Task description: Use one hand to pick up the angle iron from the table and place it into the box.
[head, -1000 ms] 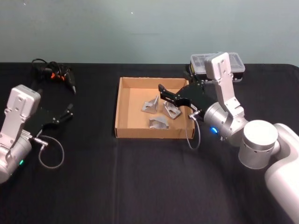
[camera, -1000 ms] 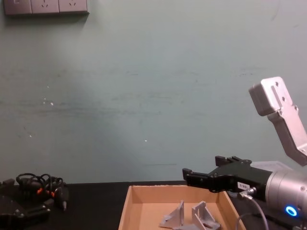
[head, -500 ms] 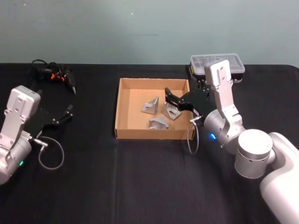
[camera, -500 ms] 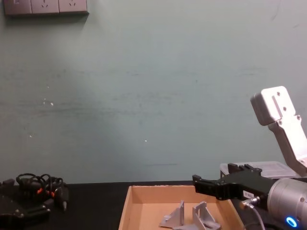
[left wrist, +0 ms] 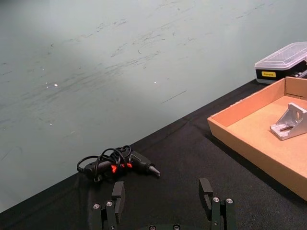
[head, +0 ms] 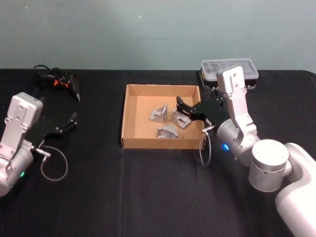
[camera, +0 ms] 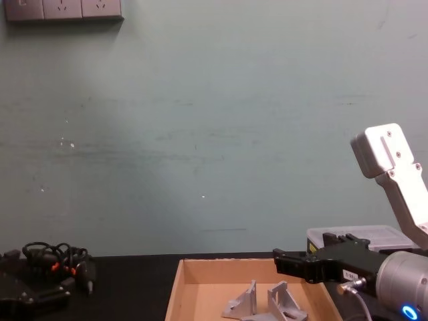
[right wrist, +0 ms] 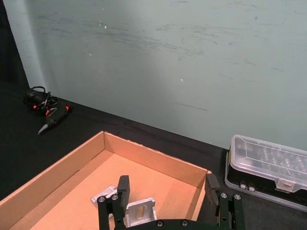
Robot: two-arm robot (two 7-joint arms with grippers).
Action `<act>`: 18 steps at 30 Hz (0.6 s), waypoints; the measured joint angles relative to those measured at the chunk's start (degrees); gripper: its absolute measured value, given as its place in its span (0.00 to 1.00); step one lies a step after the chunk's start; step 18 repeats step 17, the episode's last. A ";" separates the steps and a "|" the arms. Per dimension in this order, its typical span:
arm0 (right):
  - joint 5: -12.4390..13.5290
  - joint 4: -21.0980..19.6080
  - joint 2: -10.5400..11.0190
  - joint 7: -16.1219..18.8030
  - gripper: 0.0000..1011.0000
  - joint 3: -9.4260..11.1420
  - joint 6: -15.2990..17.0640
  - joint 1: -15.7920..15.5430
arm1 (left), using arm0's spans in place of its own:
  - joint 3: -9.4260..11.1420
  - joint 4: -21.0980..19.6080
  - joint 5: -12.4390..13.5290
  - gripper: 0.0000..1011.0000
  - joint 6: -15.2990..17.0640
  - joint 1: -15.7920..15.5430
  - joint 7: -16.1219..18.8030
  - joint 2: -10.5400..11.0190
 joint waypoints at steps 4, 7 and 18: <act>0.02 0.08 0.01 -0.01 0.99 -0.07 -0.12 0.05 | 0.00 0.00 0.00 1.00 0.00 0.00 0.00 0.00; 0.02 0.14 0.02 -0.01 0.99 -0.13 -0.24 0.09 | 0.00 0.00 0.00 1.00 0.00 0.00 0.00 0.00; 0.02 0.22 0.03 -0.01 0.99 -0.20 -0.41 0.14 | 0.00 0.00 0.00 1.00 0.00 0.00 0.00 0.00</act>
